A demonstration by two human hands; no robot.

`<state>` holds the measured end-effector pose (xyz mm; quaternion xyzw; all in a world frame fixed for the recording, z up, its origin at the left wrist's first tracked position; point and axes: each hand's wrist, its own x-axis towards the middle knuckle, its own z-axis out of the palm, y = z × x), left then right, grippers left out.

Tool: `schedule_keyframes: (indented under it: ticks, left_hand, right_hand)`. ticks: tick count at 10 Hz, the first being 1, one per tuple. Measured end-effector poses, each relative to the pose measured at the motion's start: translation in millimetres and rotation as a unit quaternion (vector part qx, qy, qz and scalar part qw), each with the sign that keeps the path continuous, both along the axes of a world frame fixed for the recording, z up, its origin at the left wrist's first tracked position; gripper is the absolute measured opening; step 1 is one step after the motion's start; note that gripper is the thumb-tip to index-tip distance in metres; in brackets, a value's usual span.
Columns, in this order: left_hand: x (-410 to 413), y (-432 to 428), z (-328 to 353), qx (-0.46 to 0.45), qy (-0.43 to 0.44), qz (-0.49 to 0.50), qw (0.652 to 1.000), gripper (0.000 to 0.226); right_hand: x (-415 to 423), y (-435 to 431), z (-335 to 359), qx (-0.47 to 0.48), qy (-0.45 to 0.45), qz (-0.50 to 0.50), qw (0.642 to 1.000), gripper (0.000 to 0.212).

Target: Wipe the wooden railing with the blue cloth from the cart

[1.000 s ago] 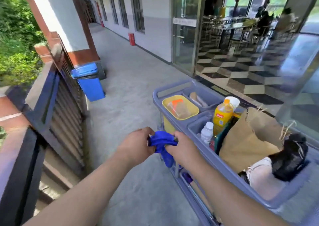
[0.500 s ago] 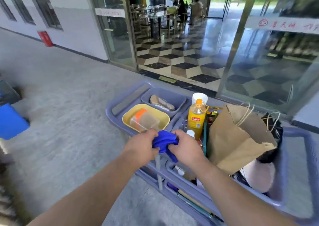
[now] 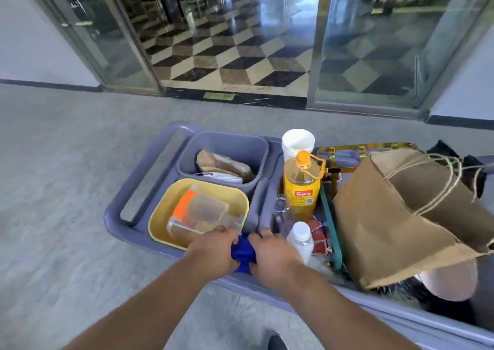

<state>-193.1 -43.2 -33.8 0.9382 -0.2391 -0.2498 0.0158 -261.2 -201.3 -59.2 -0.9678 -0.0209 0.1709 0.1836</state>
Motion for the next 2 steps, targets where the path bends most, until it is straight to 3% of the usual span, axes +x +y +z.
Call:
schedule_keyframes:
  ticks: [1,2]
  left_hand:
    - [20.7,-5.9,9.7,0.017,0.037,-0.047,0.998,0.053]
    - [52.1,-21.4,47.0,-0.02,0.019,-0.072,0.997,0.052]
  right_hand:
    - [5.3,-6.1,16.4,0.002,0.014,-0.003,1.0,0.046]
    - [4.6,-11.0,43.4,0.029,-0.027,-0.061,0.997,0.052]
